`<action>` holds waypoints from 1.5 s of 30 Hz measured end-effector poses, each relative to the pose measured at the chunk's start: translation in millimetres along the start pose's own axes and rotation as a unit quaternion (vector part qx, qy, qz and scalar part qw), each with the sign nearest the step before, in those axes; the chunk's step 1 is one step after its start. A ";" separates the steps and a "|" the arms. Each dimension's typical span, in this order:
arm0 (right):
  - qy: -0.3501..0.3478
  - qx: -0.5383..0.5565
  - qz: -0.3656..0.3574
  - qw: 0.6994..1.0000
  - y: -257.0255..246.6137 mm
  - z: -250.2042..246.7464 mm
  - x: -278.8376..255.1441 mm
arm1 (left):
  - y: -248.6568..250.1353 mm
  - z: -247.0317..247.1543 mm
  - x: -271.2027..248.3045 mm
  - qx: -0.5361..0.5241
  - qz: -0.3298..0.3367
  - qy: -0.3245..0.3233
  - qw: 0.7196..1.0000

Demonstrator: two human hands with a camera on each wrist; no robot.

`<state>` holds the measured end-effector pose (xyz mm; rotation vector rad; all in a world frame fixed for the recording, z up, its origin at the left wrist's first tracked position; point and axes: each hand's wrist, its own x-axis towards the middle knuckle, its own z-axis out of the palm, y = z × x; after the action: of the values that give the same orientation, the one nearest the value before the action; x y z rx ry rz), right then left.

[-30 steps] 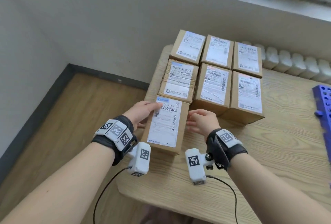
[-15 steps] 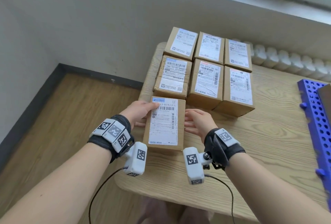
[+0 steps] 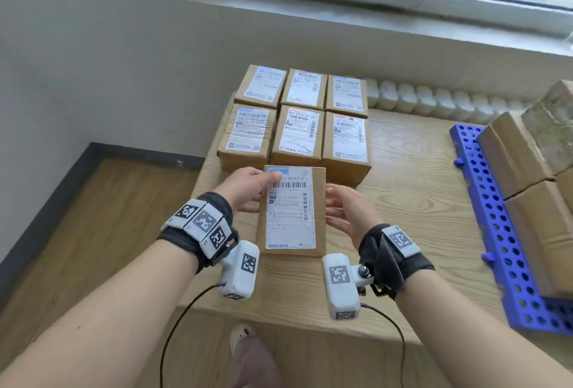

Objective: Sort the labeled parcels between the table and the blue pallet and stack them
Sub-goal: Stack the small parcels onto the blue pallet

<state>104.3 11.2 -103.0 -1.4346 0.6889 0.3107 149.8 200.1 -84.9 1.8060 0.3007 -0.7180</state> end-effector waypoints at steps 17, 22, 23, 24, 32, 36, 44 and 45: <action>0.110 0.086 -0.222 0.965 -59.6 -237.1 -144.6 | 125.7 222.9 -121.0 0.014 0.245 -0.017 0.969; 0.157 0.077 -0.285 0.942 -76.2 -308.7 -183.7 | 159.4 288.2 -147.5 -0.018 0.299 -0.041 0.953; 0.166 0.080 -0.293 0.938 -78.1 -321.7 -189.2 | 165.0 300.5 -152.9 -0.027 0.307 -0.047 0.950; 0.176 0.084 -0.301 0.933 -79.6 -334.8 -192.9 | 170.7 312.3 -157.3 -0.032 0.315 -0.051 0.947; 0.226 0.131 -0.368 0.892 -106.5 -414.9 -212.7 | 228.2 385.2 -183.3 -0.022 0.382 -0.067 0.922; 0.248 0.146 -0.395 0.872 -134.0 -455.2 -211.7 | 277.5 416.8 -191.7 0.000 0.402 -0.099 0.910; 0.342 0.142 -0.407 0.835 -195.1 -554.9 -203.6 | 362.6 515.5 -187.0 0.006 0.383 -0.162 0.909; 0.350 0.143 -0.405 0.833 -200.6 -567.4 -201.5 | 369.4 528.8 -184.3 0.005 0.377 -0.169 0.911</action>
<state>-73.3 -525.5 185.3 -1.4038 0.5935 -0.9946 30.7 -393.1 204.8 1.5886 -0.6111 -0.4512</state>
